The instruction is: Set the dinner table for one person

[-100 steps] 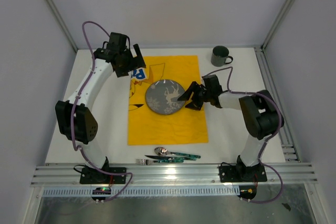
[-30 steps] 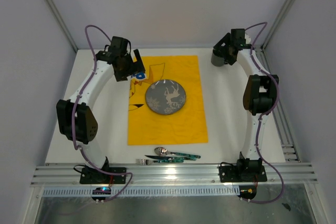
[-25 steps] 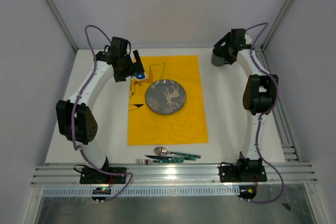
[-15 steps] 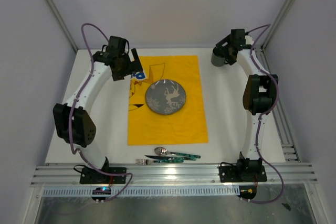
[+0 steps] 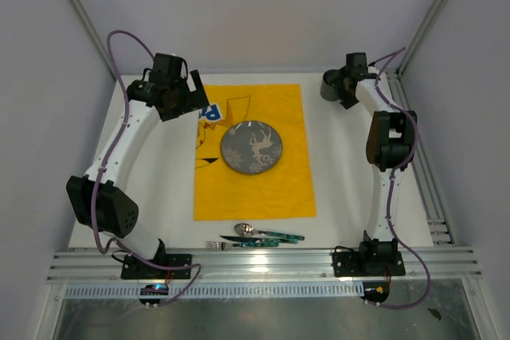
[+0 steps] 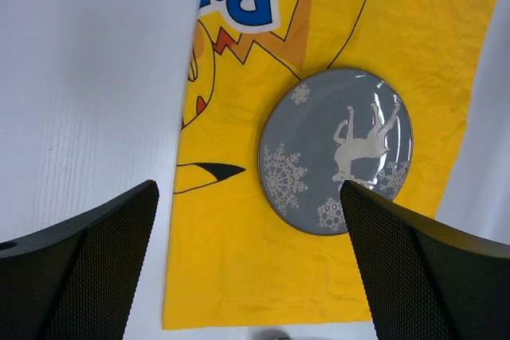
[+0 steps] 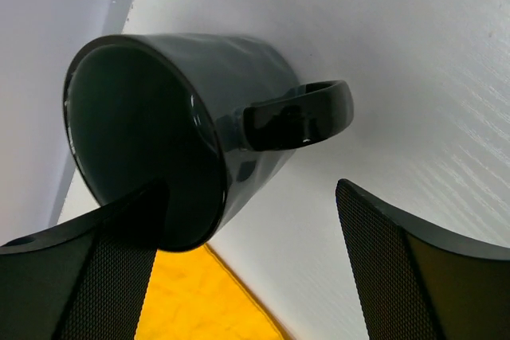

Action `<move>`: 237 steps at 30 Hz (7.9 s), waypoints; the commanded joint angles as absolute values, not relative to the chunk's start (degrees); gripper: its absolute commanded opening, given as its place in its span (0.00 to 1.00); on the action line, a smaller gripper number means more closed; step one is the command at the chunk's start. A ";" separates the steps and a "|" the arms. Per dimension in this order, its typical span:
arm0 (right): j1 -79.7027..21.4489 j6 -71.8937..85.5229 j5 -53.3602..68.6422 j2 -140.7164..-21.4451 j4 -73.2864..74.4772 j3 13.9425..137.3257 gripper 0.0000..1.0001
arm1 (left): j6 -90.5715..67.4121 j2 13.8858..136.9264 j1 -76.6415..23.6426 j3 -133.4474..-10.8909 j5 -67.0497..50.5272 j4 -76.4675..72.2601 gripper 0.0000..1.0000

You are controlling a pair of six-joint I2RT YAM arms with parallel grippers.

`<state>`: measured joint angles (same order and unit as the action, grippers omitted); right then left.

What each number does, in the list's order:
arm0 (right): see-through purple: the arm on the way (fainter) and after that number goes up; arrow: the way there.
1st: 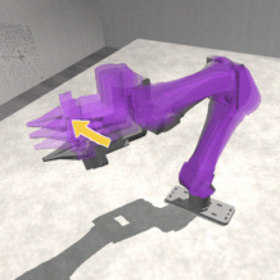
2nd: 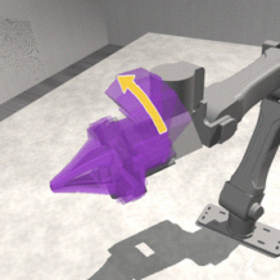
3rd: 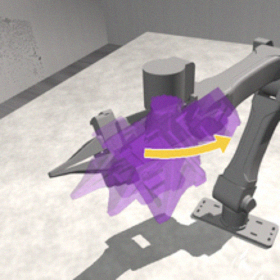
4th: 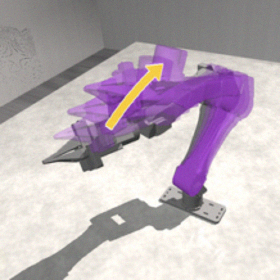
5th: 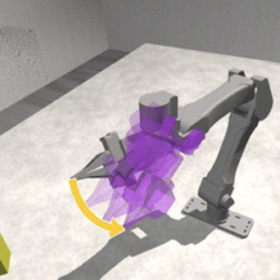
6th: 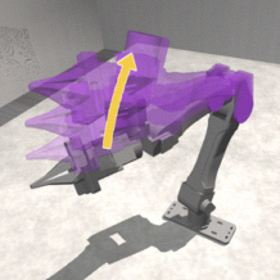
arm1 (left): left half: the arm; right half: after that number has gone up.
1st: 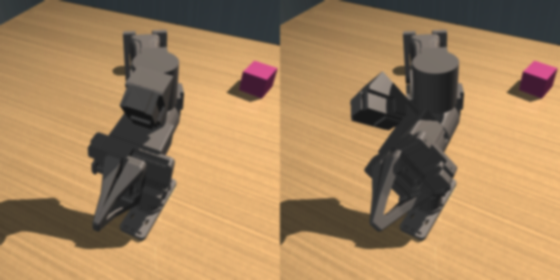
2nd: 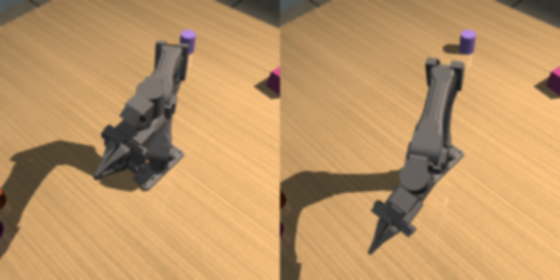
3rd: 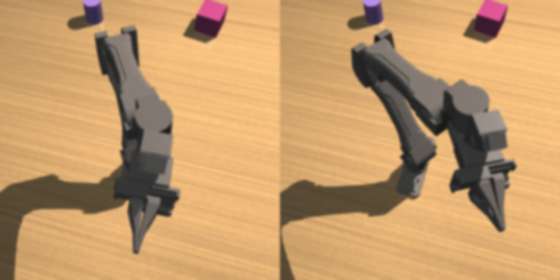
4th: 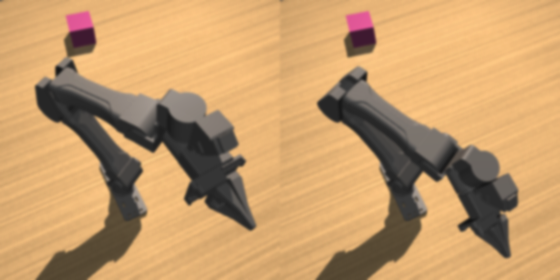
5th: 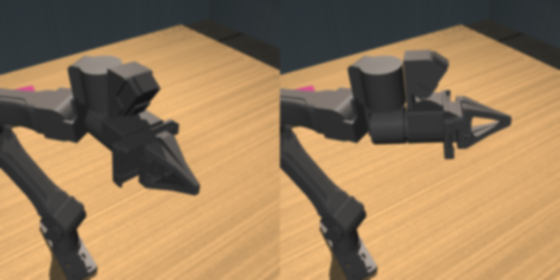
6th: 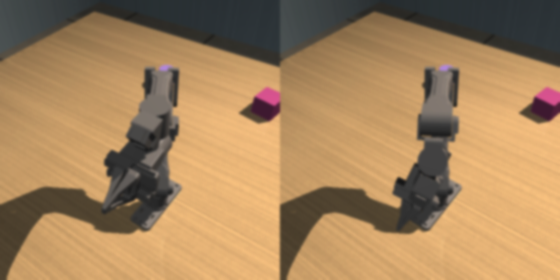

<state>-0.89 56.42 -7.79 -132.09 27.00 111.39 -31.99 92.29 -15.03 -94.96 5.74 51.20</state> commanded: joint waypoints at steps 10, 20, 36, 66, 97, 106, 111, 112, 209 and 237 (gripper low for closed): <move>-0.88 55.90 -8.35 -132.89 26.63 110.48 0.84 | -30.94 88.42 -15.03 -94.04 7.82 51.86 0.99; -0.88 53.61 -4.93 -134.03 24.79 110.39 0.33 | -30.67 87.45 -14.85 -92.90 9.05 51.42 0.99; 0.70 46.68 -4.04 -132.45 25.31 109.60 0.03 | -32.34 87.80 -14.41 -90.36 6.68 49.49 0.99; -4.21 19.52 -6.51 -108.82 36.20 98.97 0.03 | -33.14 90.00 -14.41 -84.29 1.58 44.38 0.99; -26.28 -17.05 24.62 -73.74 60.74 67.51 0.03 | -35.15 91.58 -14.41 -84.73 -4.22 42.54 0.99; -27.07 -21.45 17.76 -83.57 61.88 69.87 0.03 | -35.95 89.65 -14.41 -83.50 -3.25 42.71 0.99; -28.12 -18.11 17.40 -89.38 57.84 72.68 0.03 | -35.86 89.21 -14.41 -83.15 -1.94 43.42 0.99; -28.47 -17.32 16.18 -90.69 57.05 72.77 0.03 | -35.69 89.12 -14.41 -83.14 -1.67 43.50 0.99; -37.63 -5.88 -6.69 -89.91 45.79 70.75 0.03 | -35.24 85.87 -14.41 -78.05 -0.53 42.89 0.99; -36.47 -8.17 0.97 -91.23 42.98 64.07 0.03 | -35.68 88.51 -14.41 -80.33 -0.88 42.89 0.99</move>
